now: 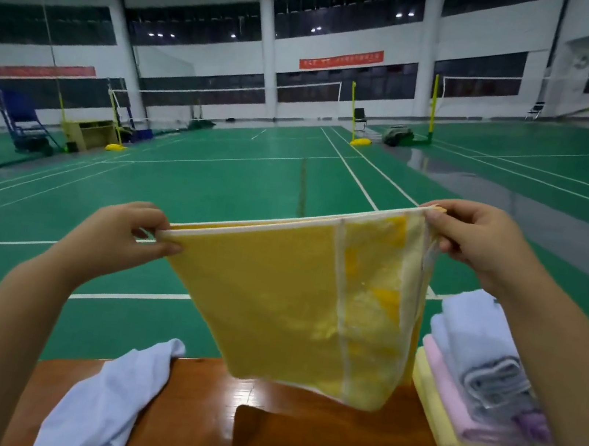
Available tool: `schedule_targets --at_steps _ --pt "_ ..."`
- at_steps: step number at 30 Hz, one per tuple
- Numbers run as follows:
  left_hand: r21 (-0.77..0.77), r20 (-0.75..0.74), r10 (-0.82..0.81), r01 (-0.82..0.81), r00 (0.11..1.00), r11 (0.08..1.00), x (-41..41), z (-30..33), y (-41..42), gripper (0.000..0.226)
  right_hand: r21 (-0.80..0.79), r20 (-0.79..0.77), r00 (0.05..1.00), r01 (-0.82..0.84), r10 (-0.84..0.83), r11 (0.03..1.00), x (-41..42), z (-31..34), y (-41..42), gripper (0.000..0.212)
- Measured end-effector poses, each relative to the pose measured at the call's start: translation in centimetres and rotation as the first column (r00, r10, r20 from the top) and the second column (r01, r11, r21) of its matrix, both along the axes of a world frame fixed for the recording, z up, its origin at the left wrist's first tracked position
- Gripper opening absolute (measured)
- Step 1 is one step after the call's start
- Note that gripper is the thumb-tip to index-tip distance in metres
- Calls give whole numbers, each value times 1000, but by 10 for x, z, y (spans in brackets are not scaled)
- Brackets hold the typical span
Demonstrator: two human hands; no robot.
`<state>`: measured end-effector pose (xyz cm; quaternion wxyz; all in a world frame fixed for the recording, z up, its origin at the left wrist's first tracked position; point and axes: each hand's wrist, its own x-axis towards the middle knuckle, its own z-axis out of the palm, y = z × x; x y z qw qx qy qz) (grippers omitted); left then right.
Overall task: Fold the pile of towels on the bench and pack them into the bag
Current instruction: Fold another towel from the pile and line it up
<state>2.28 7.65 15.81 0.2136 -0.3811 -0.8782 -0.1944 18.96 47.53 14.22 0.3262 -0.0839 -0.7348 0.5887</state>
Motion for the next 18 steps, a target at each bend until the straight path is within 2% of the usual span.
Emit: schedule_targets --at_steps 2,4,7,10,11,13,15,18 --pt "177 126 -18 -5 992 984 4 -2 0 16 22 13 1000 -1 1 1000 1 0 4 10" --pt "437 312 -122 -29 942 899 8 -5 4 12 5 38 999 -24 24 1000 2 0 8 7" --pt "635 384 -244 -63 891 770 11 -11 12 16 15 85 996 -41 39 999 1 -5 11 7" --pt "663 486 -296 -126 822 738 10 -24 24 26 -30 129 987 -92 95 995 -9 -15 12 10" --pt "646 545 -260 -201 797 736 7 -32 28 26 -105 151 978 -127 142 986 -13 -20 12 9" --pt "566 653 -121 -376 748 734 0 -48 33 11 -244 193 961 -148 197 958 -23 -34 10 8" --pt "522 726 -54 -498 685 693 -2 -64 38 6 -292 232 957 -101 173 951 -32 -48 6 8" --pt "557 789 -163 -579 592 595 10 -78 51 12 -344 213 970 -35 115 938 -38 -62 -12 9"
